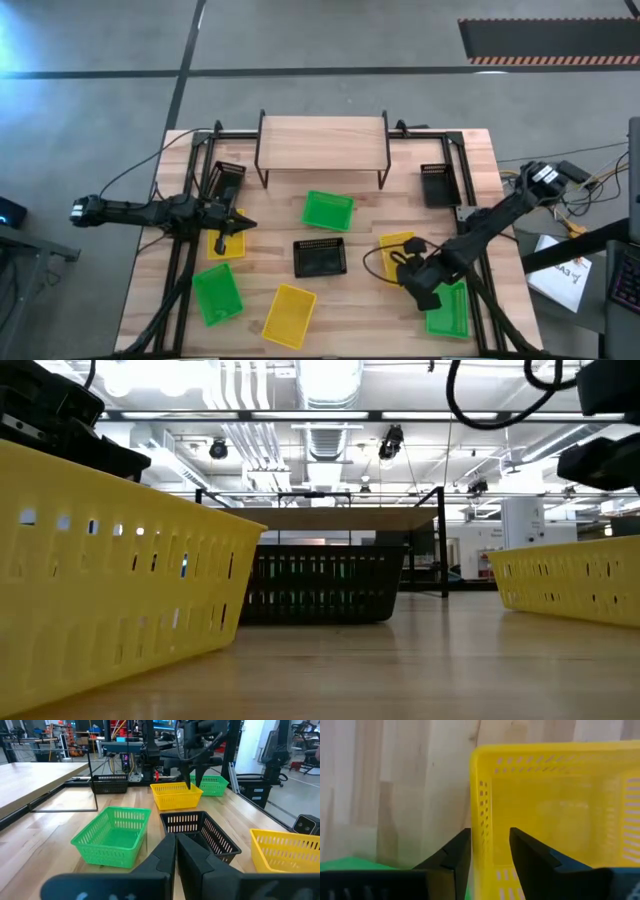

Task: Stack baskets on shelf by color
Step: Put the right yellow bin on the shelf

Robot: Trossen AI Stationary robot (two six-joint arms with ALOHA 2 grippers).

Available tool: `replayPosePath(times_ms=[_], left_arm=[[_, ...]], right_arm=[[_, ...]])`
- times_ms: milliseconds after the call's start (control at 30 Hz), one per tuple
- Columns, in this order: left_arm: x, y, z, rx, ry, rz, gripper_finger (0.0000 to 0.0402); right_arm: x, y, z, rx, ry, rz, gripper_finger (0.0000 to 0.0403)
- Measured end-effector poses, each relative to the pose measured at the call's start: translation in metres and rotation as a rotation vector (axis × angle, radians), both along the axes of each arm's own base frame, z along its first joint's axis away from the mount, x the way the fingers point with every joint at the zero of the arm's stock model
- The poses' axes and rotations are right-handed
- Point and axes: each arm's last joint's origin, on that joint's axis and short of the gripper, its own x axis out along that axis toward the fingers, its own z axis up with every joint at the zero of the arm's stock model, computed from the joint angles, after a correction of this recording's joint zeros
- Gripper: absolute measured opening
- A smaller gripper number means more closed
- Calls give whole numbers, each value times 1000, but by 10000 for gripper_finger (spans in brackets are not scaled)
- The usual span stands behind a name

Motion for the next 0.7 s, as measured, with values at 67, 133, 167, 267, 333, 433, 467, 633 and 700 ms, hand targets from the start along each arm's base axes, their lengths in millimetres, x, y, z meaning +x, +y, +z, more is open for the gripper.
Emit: replayPosePath(times_ms=[67,133,167,267,333,433,467,633,700], left_arm=[[0,0,0,0,0,0,0],[0,0,0,0,2,0,0],[0,0,0,0,1,0,0],[0,0,0,0,2,0,0],[0,0,0,0,1,0,0],[0,0,0,0,1,0,0],[0,0,0,0,1,0,0],[0,0,0,0,2,0,0],[0,0,0,0,2,0,0]], right_arm=[[1,1,-4,-10,17,5,119],[2,2,-9,-24,31,12,112],[2,2,-11,-31,37,19,108],[4,3,-19,-57,62,46,90],[4,4,-23,-69,75,54,70],[5,4,-25,-76,85,53,34],[7,4,-24,-75,87,50,21],[32,6,4,6,8,18,9],[47,5,22,79,-15,-6,9]])
